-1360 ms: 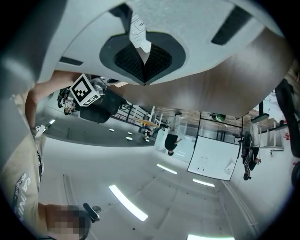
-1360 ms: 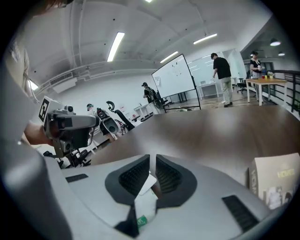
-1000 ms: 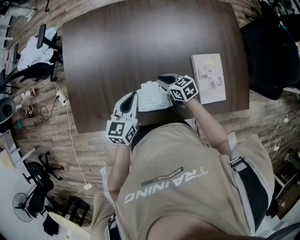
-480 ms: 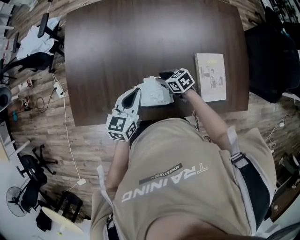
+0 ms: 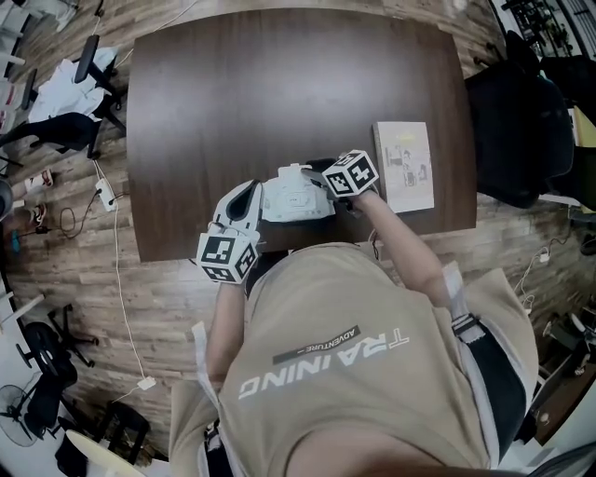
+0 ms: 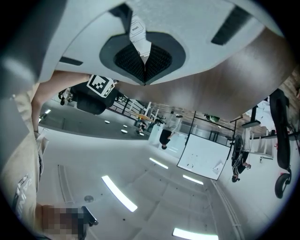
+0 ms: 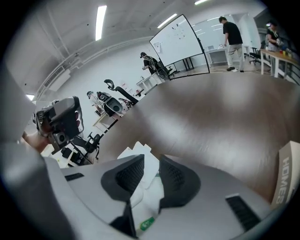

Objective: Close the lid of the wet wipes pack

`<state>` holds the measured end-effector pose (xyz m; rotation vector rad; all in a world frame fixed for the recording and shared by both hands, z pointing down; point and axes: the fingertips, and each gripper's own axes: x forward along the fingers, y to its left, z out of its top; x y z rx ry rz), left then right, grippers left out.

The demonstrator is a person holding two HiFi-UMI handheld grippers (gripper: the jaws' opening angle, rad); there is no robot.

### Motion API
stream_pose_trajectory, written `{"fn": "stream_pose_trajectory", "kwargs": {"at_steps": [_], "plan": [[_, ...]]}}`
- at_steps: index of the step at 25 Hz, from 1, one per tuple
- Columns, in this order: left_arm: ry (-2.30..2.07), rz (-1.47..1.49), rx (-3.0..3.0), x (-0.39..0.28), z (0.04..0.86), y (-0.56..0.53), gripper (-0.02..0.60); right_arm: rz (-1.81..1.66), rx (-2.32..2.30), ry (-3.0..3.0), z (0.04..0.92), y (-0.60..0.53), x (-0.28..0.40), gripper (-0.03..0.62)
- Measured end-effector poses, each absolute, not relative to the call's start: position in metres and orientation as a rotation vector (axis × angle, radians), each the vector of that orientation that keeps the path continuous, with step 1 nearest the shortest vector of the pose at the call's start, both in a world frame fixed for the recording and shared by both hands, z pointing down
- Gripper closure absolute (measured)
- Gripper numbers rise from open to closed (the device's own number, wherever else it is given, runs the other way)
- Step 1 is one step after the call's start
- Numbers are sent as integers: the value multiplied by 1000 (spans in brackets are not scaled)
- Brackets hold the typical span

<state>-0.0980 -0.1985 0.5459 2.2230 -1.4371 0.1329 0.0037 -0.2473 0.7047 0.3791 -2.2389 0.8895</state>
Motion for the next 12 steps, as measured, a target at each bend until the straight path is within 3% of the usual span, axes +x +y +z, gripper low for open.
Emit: {"fn": "stream_pose_trajectory", "kwargs": {"at_steps": [12], "plan": [[-1401,128,2267,-111,537,-196,577,828,396,-2312,677,-222,1,494]]}}
